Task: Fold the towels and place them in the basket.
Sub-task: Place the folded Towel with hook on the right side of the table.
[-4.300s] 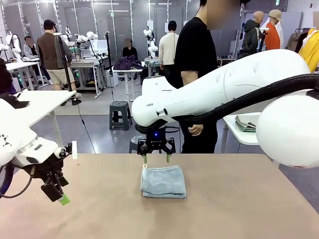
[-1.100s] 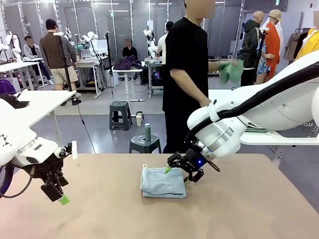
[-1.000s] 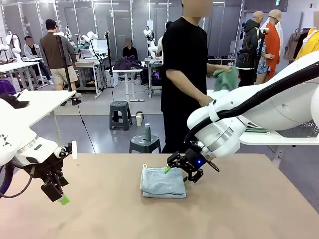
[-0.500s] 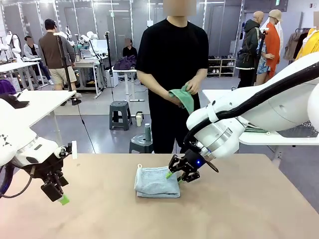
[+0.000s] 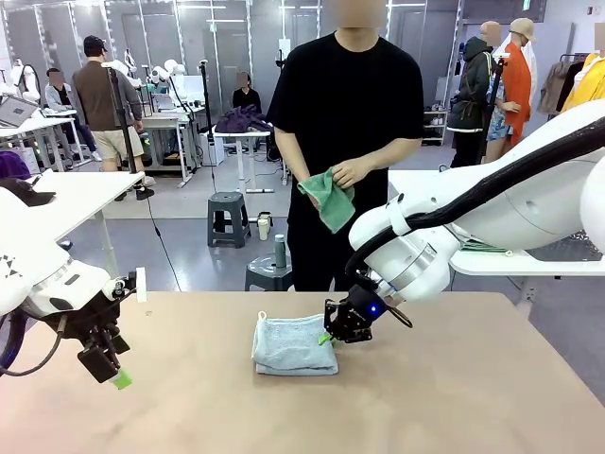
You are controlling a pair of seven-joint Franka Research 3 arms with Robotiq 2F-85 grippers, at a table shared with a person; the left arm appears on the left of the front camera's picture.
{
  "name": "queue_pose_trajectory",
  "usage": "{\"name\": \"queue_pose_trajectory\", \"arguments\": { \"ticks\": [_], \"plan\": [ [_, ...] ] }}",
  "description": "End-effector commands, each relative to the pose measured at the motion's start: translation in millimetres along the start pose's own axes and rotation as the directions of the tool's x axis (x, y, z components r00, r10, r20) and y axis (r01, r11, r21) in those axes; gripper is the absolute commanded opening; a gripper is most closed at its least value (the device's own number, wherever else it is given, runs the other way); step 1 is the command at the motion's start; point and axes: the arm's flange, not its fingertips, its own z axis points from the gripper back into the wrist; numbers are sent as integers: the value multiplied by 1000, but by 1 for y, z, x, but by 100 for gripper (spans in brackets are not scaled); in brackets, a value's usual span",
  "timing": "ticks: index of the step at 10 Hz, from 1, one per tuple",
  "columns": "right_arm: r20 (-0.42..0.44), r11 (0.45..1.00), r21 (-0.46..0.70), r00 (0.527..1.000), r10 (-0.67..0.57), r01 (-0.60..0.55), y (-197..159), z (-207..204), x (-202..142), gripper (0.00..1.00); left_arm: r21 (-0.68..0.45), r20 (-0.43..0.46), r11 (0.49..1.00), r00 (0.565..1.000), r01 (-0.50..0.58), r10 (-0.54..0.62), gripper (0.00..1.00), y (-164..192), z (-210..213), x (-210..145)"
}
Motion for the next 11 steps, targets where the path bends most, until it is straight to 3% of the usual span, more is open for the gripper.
{"name": "queue_pose_trajectory", "arguments": {
  "ticks": [1,2,3,7,8,11],
  "plan": [
    [-6,999,-33,1000,-13,13,12,-2,0,0,10,-12,1000,1000,0,0,100,1,0,0],
    [3,995,-95,1000,-23,23,20,-2,-3,0,10,-12,1000,1000,0,0,100,1,0,0],
    [-3,1000,-8,1000,3,-3,2,-1,0,0,10,-12,1000,1000,0,0,100,1,0,0],
    [-3,1000,-8,1000,3,-3,2,-1,0,0,10,-12,1000,1000,0,0,100,1,0,0],
    [-5,1000,-30,1000,-5,4,3,0,0,5,10,-12,1000,1000,0,0,100,1,0,0],
    [25,996,-58,997,75,-74,-25,75,-15,5,10,-12,1000,1000,0,0,100,1,0,0]
  ]
}}
